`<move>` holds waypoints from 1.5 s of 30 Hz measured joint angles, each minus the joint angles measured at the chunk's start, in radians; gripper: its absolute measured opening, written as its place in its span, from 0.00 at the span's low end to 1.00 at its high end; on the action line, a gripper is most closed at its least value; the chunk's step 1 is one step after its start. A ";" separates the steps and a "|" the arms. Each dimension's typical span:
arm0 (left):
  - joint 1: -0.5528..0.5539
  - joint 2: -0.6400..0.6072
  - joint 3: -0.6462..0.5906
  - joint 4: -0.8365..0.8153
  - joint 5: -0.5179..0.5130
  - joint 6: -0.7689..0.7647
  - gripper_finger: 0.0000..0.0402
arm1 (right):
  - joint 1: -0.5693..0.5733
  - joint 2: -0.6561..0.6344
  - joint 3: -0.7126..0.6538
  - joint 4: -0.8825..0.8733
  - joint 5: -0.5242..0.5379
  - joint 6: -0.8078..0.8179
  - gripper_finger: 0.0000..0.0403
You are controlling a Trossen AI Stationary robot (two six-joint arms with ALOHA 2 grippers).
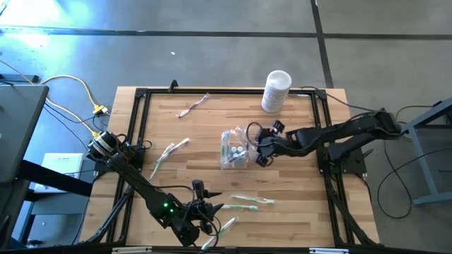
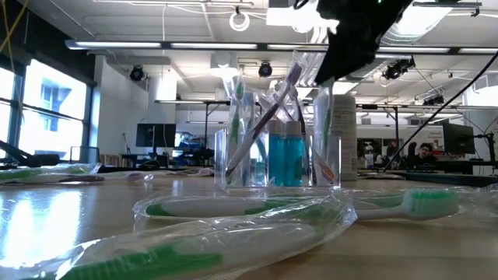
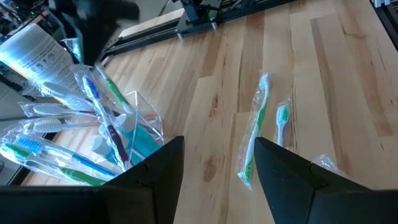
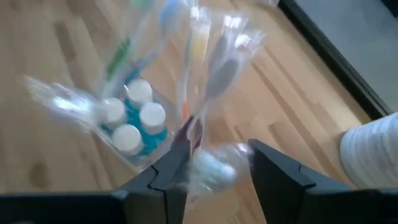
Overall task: Pick & Place toothbrushing station
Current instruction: Put the green toothbrush into the transparent organizer
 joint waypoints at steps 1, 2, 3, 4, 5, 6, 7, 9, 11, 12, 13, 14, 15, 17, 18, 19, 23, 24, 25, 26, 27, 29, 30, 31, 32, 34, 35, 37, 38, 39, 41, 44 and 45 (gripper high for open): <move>0.000 0.000 0.000 0.000 0.000 0.000 0.46 | 0.000 -0.016 0.000 0.004 -0.008 0.000 0.37; 0.000 0.000 0.000 -0.001 0.000 0.000 0.46 | 0.000 -0.032 0.001 0.006 -0.022 -0.001 0.37; 0.000 0.000 0.000 -0.001 0.000 0.000 0.46 | 0.000 -0.047 0.002 0.005 -0.044 -0.005 0.36; 0.000 0.000 0.000 -0.001 0.000 0.000 0.46 | 0.000 -0.062 0.001 0.002 -0.074 -0.015 0.36; 0.000 0.000 0.000 -0.001 0.000 0.000 0.46 | 0.000 -0.075 0.001 0.002 -0.109 -0.024 0.36; 0.000 0.000 0.000 -0.002 0.000 0.000 0.46 | 0.000 -0.088 0.001 0.003 -0.143 -0.026 0.35; 0.000 0.000 0.000 -0.003 0.000 0.000 0.46 | 0.000 -0.101 0.001 0.003 -0.176 -0.027 0.35; 0.000 0.000 0.000 -0.003 0.000 0.000 0.46 | 0.000 -0.125 0.001 0.003 -0.247 -0.028 0.35; 0.000 0.000 0.000 -0.003 0.000 -0.001 0.46 | 0.000 -0.136 0.001 0.002 -0.331 -0.028 0.35; 0.000 0.000 0.000 -0.004 0.000 -0.004 0.46 | 0.000 -0.140 0.001 0.002 -0.374 -0.028 0.35; 0.000 0.000 0.000 -0.005 0.001 -0.005 0.46 | 0.000 -0.142 0.001 0.002 -0.420 -0.028 0.35; 0.000 0.000 0.000 -0.006 0.001 -0.008 0.46 | 0.001 -0.143 0.001 0.003 -0.464 -0.027 0.35; 0.000 0.000 0.000 -0.009 0.000 -0.015 0.46 | 0.003 -0.144 0.001 0.002 -0.499 -0.023 0.35; 0.000 0.000 0.000 -0.016 0.001 -0.023 0.46 | 0.015 -0.144 0.001 0.002 -0.530 -0.018 0.35; 0.000 0.000 0.000 -0.016 0.001 -0.023 0.46 | 0.023 -0.144 0.001 0.002 -0.529 -0.018 0.35; 0.000 0.000 0.000 -0.016 0.001 -0.023 0.46 | 0.032 -0.144 0.001 0.002 -0.524 -0.018 0.35; 0.000 0.000 0.000 -0.016 0.001 -0.023 0.46 | 0.077 -0.144 0.001 0.003 -0.526 -0.027 0.35; 0.000 0.000 0.000 -0.016 0.001 -0.023 0.46 | 0.092 -0.144 0.001 0.003 -0.526 -0.037 0.35; 0.000 0.000 0.000 -0.016 0.001 -0.023 0.46 | 0.107 -0.144 0.001 0.003 -0.529 -0.051 0.35; 0.000 0.000 0.000 -0.016 0.001 -0.023 0.46 | 0.124 -0.144 0.001 0.003 -0.533 -0.063 0.35; 0.000 0.000 0.000 -0.016 0.001 -0.023 0.46 | 0.141 -0.144 0.001 0.003 -0.542 -0.074 0.35; 0.000 0.000 0.000 -0.017 0.001 -0.023 0.46 | 0.176 -0.144 0.001 0.003 -0.575 -0.089 0.35; 0.000 0.000 0.000 -0.017 0.001 -0.023 0.46 | 0.192 -0.144 0.001 0.003 -0.593 -0.096 0.35; 0.000 0.000 0.000 -0.018 0.001 -0.024 0.46 | 0.208 -0.143 0.001 0.003 -0.609 -0.100 0.35; 0.000 0.000 0.000 -0.018 0.001 -0.024 0.46 | 0.226 -0.141 0.001 0.003 -0.622 -0.103 0.35; 0.000 0.000 0.000 -0.018 0.002 -0.024 0.46 | 0.261 -0.140 0.001 0.002 -0.630 -0.105 0.35; 0.000 0.000 0.000 -0.018 0.002 -0.024 0.46 | 0.277 -0.140 0.001 0.003 -0.628 -0.105 0.35; 0.000 0.000 0.000 -0.018 0.002 -0.025 0.46 | 0.309 -0.140 0.001 0.003 -0.627 -0.105 0.35; 0.000 0.000 0.000 -0.018 0.002 -0.025 0.46 | 0.324 -0.140 0.001 0.003 -0.627 -0.105 0.35; 0.000 0.000 0.000 -0.018 0.002 -0.026 0.46 | 0.338 -0.139 0.001 0.003 -0.626 -0.104 0.35; 0.000 0.000 0.000 -0.018 0.002 -0.026 0.46 | 0.365 -0.139 0.001 0.003 -0.607 -0.103 0.35; 0.000 0.000 0.000 -0.018 0.002 -0.025 0.46 | 0.405 -0.139 0.001 0.002 -0.545 -0.102 0.35; 0.000 0.000 0.000 -0.018 0.002 -0.025 0.46 | 0.414 -0.139 0.001 0.002 -0.535 -0.102 0.35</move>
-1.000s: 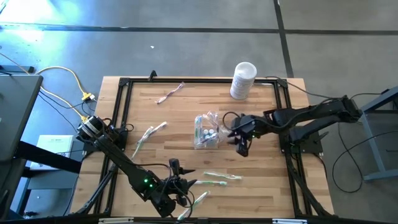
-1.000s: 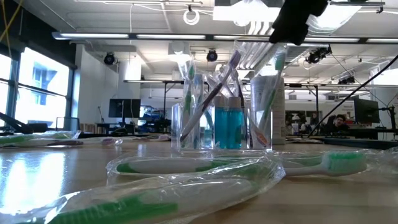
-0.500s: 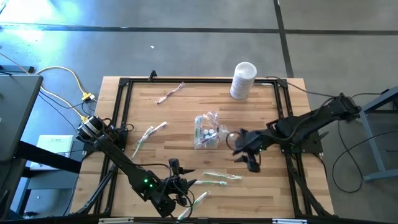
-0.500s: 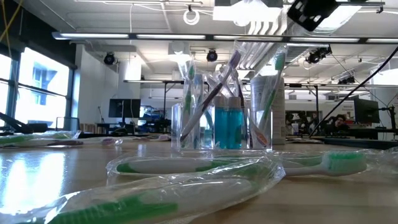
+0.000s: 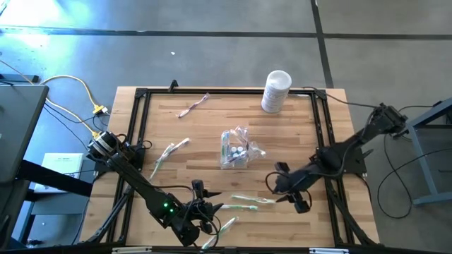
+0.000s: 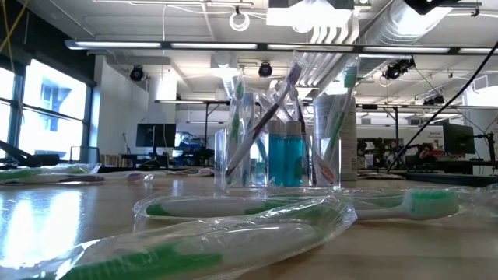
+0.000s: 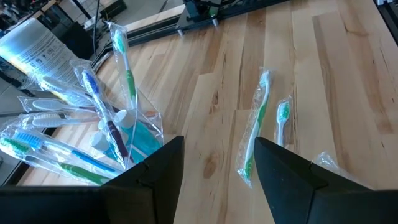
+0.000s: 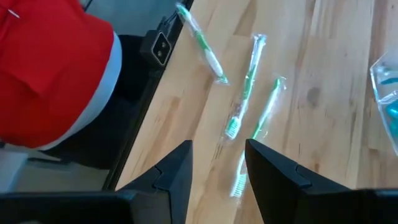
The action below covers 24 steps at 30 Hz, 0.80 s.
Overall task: Pick & Place toothbrushing station
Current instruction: Put the green toothbrush into the transparent organizer
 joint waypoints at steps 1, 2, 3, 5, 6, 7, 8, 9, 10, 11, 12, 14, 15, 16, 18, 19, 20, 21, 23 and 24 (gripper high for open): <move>0.000 0.000 0.000 0.000 0.000 0.000 0.46 | 0.008 0.000 0.000 0.000 0.006 0.000 0.35; 0.000 0.000 0.000 0.000 0.000 0.000 0.46 | 0.014 0.000 0.000 0.000 0.007 -0.001 0.35; 0.000 0.000 0.000 0.000 0.000 0.000 0.46 | 0.019 0.000 0.000 0.000 0.006 -0.002 0.35; 0.000 0.000 0.000 0.000 0.000 0.000 0.46 | 0.027 0.000 0.000 0.000 0.008 -0.002 0.35; 0.000 0.000 0.000 0.000 0.000 0.000 0.46 | 0.030 0.000 0.000 0.000 0.009 -0.002 0.35; 0.000 0.000 0.000 0.000 0.000 0.000 0.46 | 0.032 0.000 0.000 0.000 0.012 -0.004 0.35; 0.000 0.000 0.000 0.000 0.000 0.000 0.46 | 0.033 0.000 0.000 0.000 0.026 -0.021 0.35; 0.000 0.000 0.000 0.000 0.000 0.000 0.46 | 0.034 0.005 0.000 0.000 0.052 -0.049 0.35; 0.000 0.000 0.000 0.000 0.000 0.000 0.46 | 0.034 0.013 0.000 0.000 0.083 -0.075 0.35; 0.000 0.000 0.000 0.000 0.000 0.000 0.46 | 0.034 0.022 0.000 -0.005 0.117 -0.100 0.35; 0.000 0.000 0.000 0.000 0.000 0.001 0.46 | 0.039 0.034 0.000 -0.014 0.146 -0.124 0.35; 0.000 0.000 0.000 0.000 0.000 0.001 0.46 | 0.048 0.057 -0.001 -0.037 0.165 -0.160 0.35; 0.000 0.000 0.000 0.000 0.000 0.001 0.46 | 0.051 0.073 -0.001 -0.035 0.171 -0.177 0.35; 0.000 0.000 0.000 0.000 0.000 0.001 0.46 | 0.052 0.090 -0.001 -0.030 0.170 -0.189 0.35; 0.000 0.000 0.000 0.000 0.000 0.000 0.46 | 0.052 0.125 -0.001 -0.029 0.169 -0.209 0.35; 0.000 0.000 0.000 0.000 0.000 0.000 0.46 | 0.051 0.141 -0.002 -0.030 0.169 -0.211 0.35; 0.000 0.000 0.000 0.000 0.000 0.000 0.46 | 0.050 0.158 -0.002 -0.023 0.171 -0.211 0.35; 0.000 0.000 0.000 0.000 -0.001 0.000 0.46 | 0.050 0.174 -0.001 -0.017 0.175 -0.211 0.35; 0.003 0.000 0.000 0.000 -0.006 0.000 0.46 | 0.051 0.202 -0.001 -0.020 0.172 -0.205 0.35; 0.007 0.000 0.000 0.000 -0.006 0.000 0.46 | 0.051 0.216 -0.001 -0.022 0.169 -0.188 0.35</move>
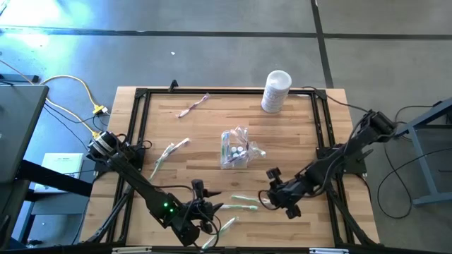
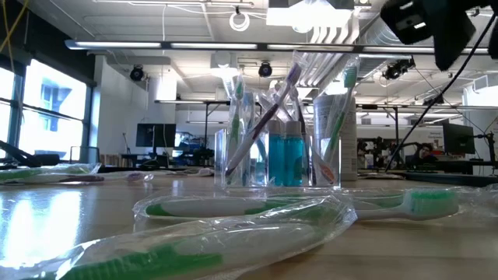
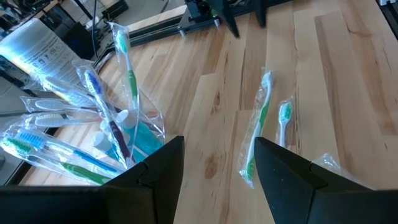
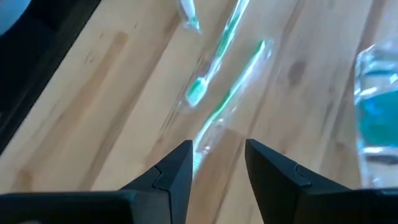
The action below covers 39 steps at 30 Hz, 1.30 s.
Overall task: Pick & Place toothbrushing station
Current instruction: Put the green toothbrush into the transparent organizer
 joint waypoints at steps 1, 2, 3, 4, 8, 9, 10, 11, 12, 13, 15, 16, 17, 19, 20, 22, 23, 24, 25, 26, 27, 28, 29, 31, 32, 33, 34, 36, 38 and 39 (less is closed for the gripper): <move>0.001 0.000 0.000 0.000 0.002 -0.002 0.46 | 0.000 0.014 0.000 0.003 -0.003 0.023 0.35; 0.002 0.000 0.000 0.000 0.008 -0.005 0.46 | 0.000 0.025 0.000 0.003 -0.008 0.047 0.35; 0.008 0.000 0.000 0.000 0.012 -0.009 0.46 | 0.000 0.036 0.000 -0.002 -0.016 0.069 0.35; 0.012 0.000 0.000 -0.001 0.016 -0.016 0.46 | 0.000 0.047 0.000 -0.005 -0.031 0.093 0.35; 0.028 0.000 0.000 -0.009 0.049 -0.024 0.46 | 0.000 0.088 0.000 -0.001 -0.072 0.182 0.35; 0.029 0.000 0.000 -0.011 0.051 -0.024 0.46 | 0.000 0.099 0.000 0.000 -0.078 0.194 0.35; 0.036 0.000 0.000 -0.013 0.052 -0.024 0.46 | 0.000 0.110 0.000 -0.001 -0.082 0.207 0.35; 0.040 0.000 0.000 -0.016 0.053 -0.024 0.46 | 0.000 0.122 0.000 0.000 -0.083 0.219 0.35; 0.041 0.002 0.000 -0.021 0.056 -0.024 0.46 | 0.000 0.134 0.000 0.000 -0.083 0.227 0.35; 0.043 0.005 0.000 -0.025 0.060 -0.024 0.46 | 0.000 0.146 0.000 0.000 -0.082 0.236 0.35; 0.048 0.015 0.000 -0.027 0.065 -0.018 0.46 | 0.000 0.172 0.000 0.008 -0.082 0.244 0.35; 0.048 0.019 0.000 -0.028 0.067 -0.013 0.46 | -0.001 0.183 0.000 0.013 -0.080 0.245 0.35; 0.048 0.023 0.000 -0.029 0.066 -0.002 0.46 | -0.003 0.195 0.000 0.021 -0.079 0.246 0.35; 0.053 0.032 0.000 -0.027 0.066 0.003 0.46 | -0.009 0.215 0.000 0.037 -0.083 0.246 0.35; 0.053 0.034 0.000 -0.030 0.067 0.004 0.46 | -0.010 0.222 0.000 0.044 -0.087 0.246 0.35; 0.054 0.035 0.000 -0.028 0.067 0.004 0.46 | -0.016 0.230 0.000 0.054 -0.100 0.241 0.35; 0.056 0.034 0.000 -0.025 0.066 0.004 0.46 | -0.020 0.234 0.000 0.057 -0.106 0.240 0.35; 0.060 0.034 0.000 -0.025 0.066 0.004 0.46 | -0.023 0.237 0.000 0.059 -0.107 0.240 0.35; 0.059 0.034 0.000 -0.027 0.066 0.004 0.46 | -0.025 0.240 0.000 0.058 -0.107 0.240 0.35; 0.059 0.034 0.000 -0.028 0.066 0.004 0.46 | -0.028 0.240 0.000 0.056 -0.107 0.239 0.35; 0.059 0.034 0.000 -0.026 0.066 0.004 0.46 | -0.029 0.240 0.000 0.058 -0.107 0.239 0.35; 0.059 0.034 0.000 -0.025 0.066 0.005 0.46 | -0.030 0.240 0.001 0.061 -0.107 0.239 0.35; 0.059 0.034 0.000 -0.025 0.066 0.008 0.46 | -0.033 0.244 0.001 0.061 -0.107 0.239 0.35; 0.059 0.034 0.000 -0.027 0.066 0.010 0.46 | -0.036 0.256 0.001 0.061 -0.108 0.240 0.35; 0.059 0.034 0.000 -0.026 0.066 0.010 0.46 | -0.036 0.261 0.001 0.059 -0.108 0.243 0.35; 0.059 0.034 0.000 -0.026 0.065 0.010 0.46 | -0.036 0.268 0.001 0.063 -0.112 0.244 0.35; 0.059 0.034 0.000 -0.026 0.064 0.010 0.46 | -0.039 0.276 0.001 0.076 -0.118 0.244 0.35; 0.059 0.034 0.000 -0.025 0.063 0.010 0.46 | -0.045 0.299 0.002 0.092 -0.139 0.244 0.35; 0.059 0.034 0.000 -0.024 0.062 0.010 0.46 | -0.051 0.312 0.001 0.101 -0.153 0.243 0.35; 0.059 0.034 0.000 -0.025 0.063 0.010 0.46 | -0.055 0.318 0.002 0.112 -0.162 0.242 0.34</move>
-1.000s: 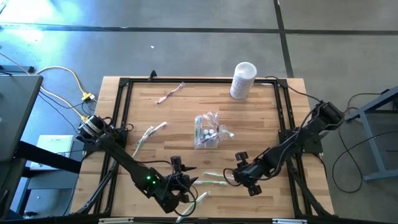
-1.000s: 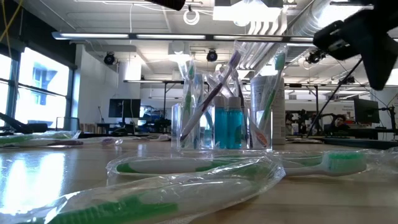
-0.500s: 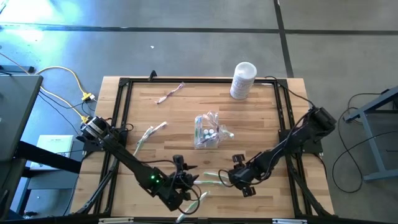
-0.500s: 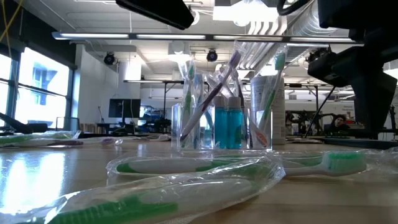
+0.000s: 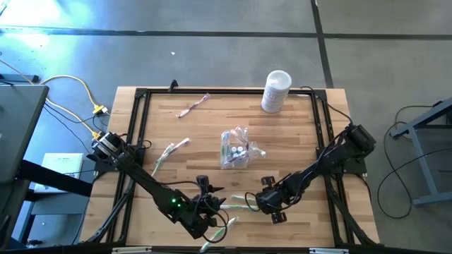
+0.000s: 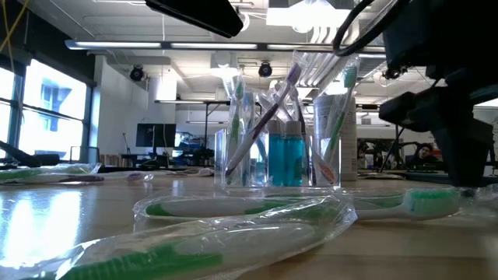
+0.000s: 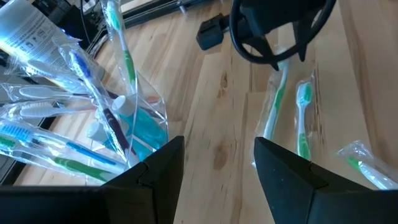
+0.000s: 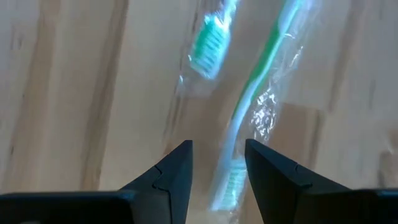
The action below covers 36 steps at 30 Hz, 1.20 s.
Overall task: Pick & Place toothbrushing station
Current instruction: Put the green toothbrush into the transparent organizer
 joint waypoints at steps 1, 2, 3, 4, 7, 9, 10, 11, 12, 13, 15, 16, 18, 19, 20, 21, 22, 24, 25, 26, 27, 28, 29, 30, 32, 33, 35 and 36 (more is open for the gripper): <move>0.000 0.000 0.000 0.000 0.000 0.000 0.46 | -0.003 0.004 0.000 0.006 -0.005 -0.002 0.34; 0.000 0.000 0.000 0.001 0.000 0.000 0.46 | -0.006 0.005 0.000 0.003 -0.008 -0.003 0.33; 0.000 0.000 0.000 0.000 0.000 -0.001 0.46 | -0.009 0.005 0.000 0.001 -0.014 -0.003 0.32; 0.000 0.000 0.000 -0.001 0.000 -0.001 0.46 | -0.013 0.005 0.000 0.005 -0.021 -0.003 0.31; 0.000 0.000 0.000 -0.002 0.000 -0.003 0.46 | -0.017 0.005 0.000 0.006 -0.024 -0.015 0.26; 0.000 0.000 0.000 -0.002 0.001 -0.003 0.46 | -0.020 0.005 0.000 0.008 -0.028 -0.022 0.22; 0.000 0.000 0.000 -0.002 0.001 -0.003 0.46 | -0.020 0.005 0.000 0.007 -0.029 -0.022 0.20; 0.000 0.000 0.000 -0.002 0.001 -0.003 0.46 | -0.020 0.005 0.000 0.007 -0.029 -0.025 0.18; 0.000 0.000 0.000 -0.002 0.001 -0.003 0.46 | -0.020 0.005 0.000 0.007 -0.029 -0.029 0.16; 0.000 0.000 0.000 -0.002 0.001 -0.004 0.46 | -0.020 0.005 0.000 0.007 -0.029 -0.033 0.14; 0.000 0.000 0.000 -0.001 0.001 -0.004 0.46 | -0.020 0.005 0.000 0.006 -0.032 -0.037 0.11; 0.000 0.000 0.000 0.001 0.001 -0.004 0.46 | -0.020 0.005 0.000 0.005 -0.037 -0.038 0.10; 0.000 0.000 0.000 0.001 0.001 -0.004 0.46 | -0.020 0.005 0.000 0.003 -0.044 -0.040 0.06; 0.000 0.000 0.000 0.001 0.001 -0.004 0.46 | -0.020 0.005 0.000 0.000 -0.049 -0.040 0.05; 0.000 0.000 0.000 0.001 0.001 -0.004 0.46 | -0.020 0.005 -0.001 -0.001 -0.050 -0.042 0.03; 0.000 0.000 0.000 0.002 0.001 -0.004 0.46 | -0.020 0.005 -0.001 0.000 -0.050 -0.046 0.02; 0.000 0.000 0.000 0.001 0.001 -0.004 0.46 | -0.020 0.005 -0.001 0.000 -0.050 -0.048 0.01; 0.000 0.000 0.000 0.001 0.001 -0.004 0.46 | -0.021 0.005 -0.001 0.000 -0.049 -0.049 0.01; 0.000 0.000 0.000 0.001 0.001 -0.004 0.46 | -0.024 0.005 -0.001 0.000 -0.049 -0.049 0.01; 0.000 0.000 0.000 0.001 0.001 -0.004 0.46 | -0.025 0.005 -0.001 0.000 -0.050 -0.049 0.01; 0.000 0.000 0.000 0.001 0.001 -0.004 0.46 | -0.026 0.005 -0.001 0.000 -0.051 -0.051 0.01; 0.000 0.000 0.000 0.001 0.001 -0.004 0.46 | -0.026 0.005 -0.001 0.000 -0.050 -0.054 0.01; 0.000 0.000 0.000 0.001 0.001 -0.004 0.46 | -0.026 0.005 -0.001 0.000 -0.050 -0.057 0.01; 0.000 0.000 0.000 0.000 0.001 -0.004 0.47 | -0.026 0.005 -0.001 0.000 -0.050 -0.059 0.01; 0.000 0.000 0.000 -0.001 0.001 -0.004 0.46 | -0.026 0.005 -0.001 0.000 -0.043 -0.064 0.00; 0.000 0.000 0.000 -0.001 0.001 -0.004 0.46 | -0.025 0.005 -0.001 0.000 -0.039 -0.065 0.00; 0.000 0.000 0.000 -0.001 0.001 -0.004 0.46 | -0.025 0.005 -0.001 -0.001 -0.029 -0.068 0.00; 0.000 0.000 0.000 -0.001 0.001 -0.004 0.46 | -0.025 0.005 -0.001 -0.002 -0.027 -0.068 0.00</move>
